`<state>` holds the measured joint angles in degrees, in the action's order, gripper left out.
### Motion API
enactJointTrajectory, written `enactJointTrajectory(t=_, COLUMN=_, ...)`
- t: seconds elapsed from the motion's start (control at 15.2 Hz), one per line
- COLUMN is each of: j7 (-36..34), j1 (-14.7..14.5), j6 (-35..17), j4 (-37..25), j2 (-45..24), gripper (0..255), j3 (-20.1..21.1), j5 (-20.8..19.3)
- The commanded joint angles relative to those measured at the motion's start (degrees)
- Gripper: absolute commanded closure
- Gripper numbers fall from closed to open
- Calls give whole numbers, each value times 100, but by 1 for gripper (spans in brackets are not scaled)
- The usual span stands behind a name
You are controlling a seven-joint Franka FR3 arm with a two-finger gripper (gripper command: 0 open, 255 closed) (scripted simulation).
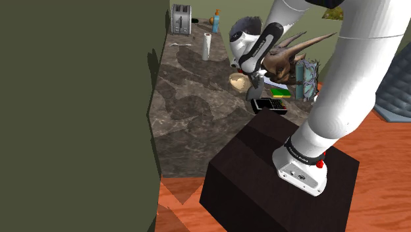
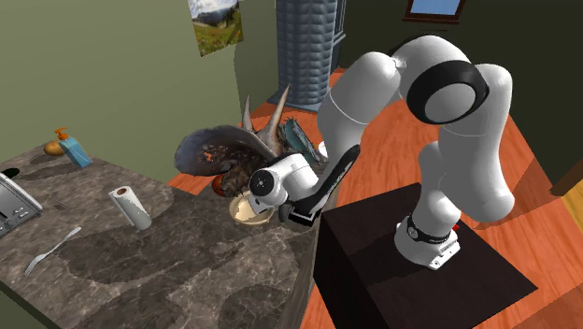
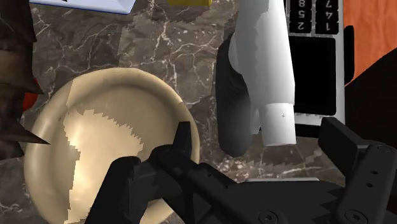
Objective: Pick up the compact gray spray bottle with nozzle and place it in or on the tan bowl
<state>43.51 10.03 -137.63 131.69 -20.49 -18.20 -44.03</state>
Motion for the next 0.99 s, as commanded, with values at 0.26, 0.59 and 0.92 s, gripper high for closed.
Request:
enactJointTrajectory(t=0.26, j7=-70, j1=135, j6=-426, j4=-176, j2=-549, gripper=0, j3=-122, j5=-274)
enactJointTrajectory(t=0.59, j7=-126, j1=191, j6=-591, j4=-212, j2=-722, gripper=0, j3=-171, j5=-354)
enactJointTrajectory(t=0.92, j7=-126, j1=191, j6=-591, j4=-212, j2=-722, gripper=0, j3=-171, j5=-355)
